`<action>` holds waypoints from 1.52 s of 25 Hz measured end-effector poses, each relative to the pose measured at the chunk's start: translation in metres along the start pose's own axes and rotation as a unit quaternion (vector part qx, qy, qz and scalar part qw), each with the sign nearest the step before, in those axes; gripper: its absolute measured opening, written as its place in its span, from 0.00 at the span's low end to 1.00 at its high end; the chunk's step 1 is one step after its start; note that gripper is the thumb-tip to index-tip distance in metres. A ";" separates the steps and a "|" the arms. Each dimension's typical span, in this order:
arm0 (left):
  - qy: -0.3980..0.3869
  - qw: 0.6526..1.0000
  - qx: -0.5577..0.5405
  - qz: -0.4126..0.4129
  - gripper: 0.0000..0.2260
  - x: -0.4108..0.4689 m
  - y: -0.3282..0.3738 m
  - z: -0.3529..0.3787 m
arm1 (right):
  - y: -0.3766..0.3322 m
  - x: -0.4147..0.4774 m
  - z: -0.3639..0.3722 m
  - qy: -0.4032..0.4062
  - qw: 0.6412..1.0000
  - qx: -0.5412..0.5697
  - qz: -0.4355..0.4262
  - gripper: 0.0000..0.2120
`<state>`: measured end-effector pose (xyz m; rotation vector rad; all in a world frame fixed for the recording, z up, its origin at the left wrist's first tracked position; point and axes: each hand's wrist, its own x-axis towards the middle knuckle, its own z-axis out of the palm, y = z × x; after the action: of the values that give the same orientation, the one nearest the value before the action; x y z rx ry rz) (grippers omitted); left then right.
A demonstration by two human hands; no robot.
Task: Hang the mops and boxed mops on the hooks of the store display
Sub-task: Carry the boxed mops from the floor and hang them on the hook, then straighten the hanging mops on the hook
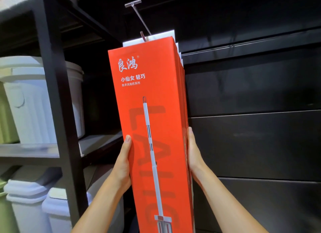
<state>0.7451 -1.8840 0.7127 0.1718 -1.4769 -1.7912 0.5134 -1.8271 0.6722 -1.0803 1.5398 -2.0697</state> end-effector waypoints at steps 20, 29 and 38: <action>0.076 0.614 0.635 0.463 0.27 -0.056 -0.023 0.003 | -0.038 -0.173 -0.048 0.069 0.906 -0.412 -0.070 0.34; -0.072 0.621 0.648 0.435 0.25 -0.116 -0.111 0.117 | -0.047 -0.260 -0.168 0.075 0.797 -0.595 -0.068 0.33; -0.131 0.695 0.634 0.313 0.26 -0.186 -0.203 0.308 | -0.094 -0.354 -0.349 0.127 0.798 -0.589 -0.023 0.32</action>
<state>0.6018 -1.5266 0.5628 0.0602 -2.3690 -0.0165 0.5007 -1.3290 0.5860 -1.1507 3.1006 -1.1119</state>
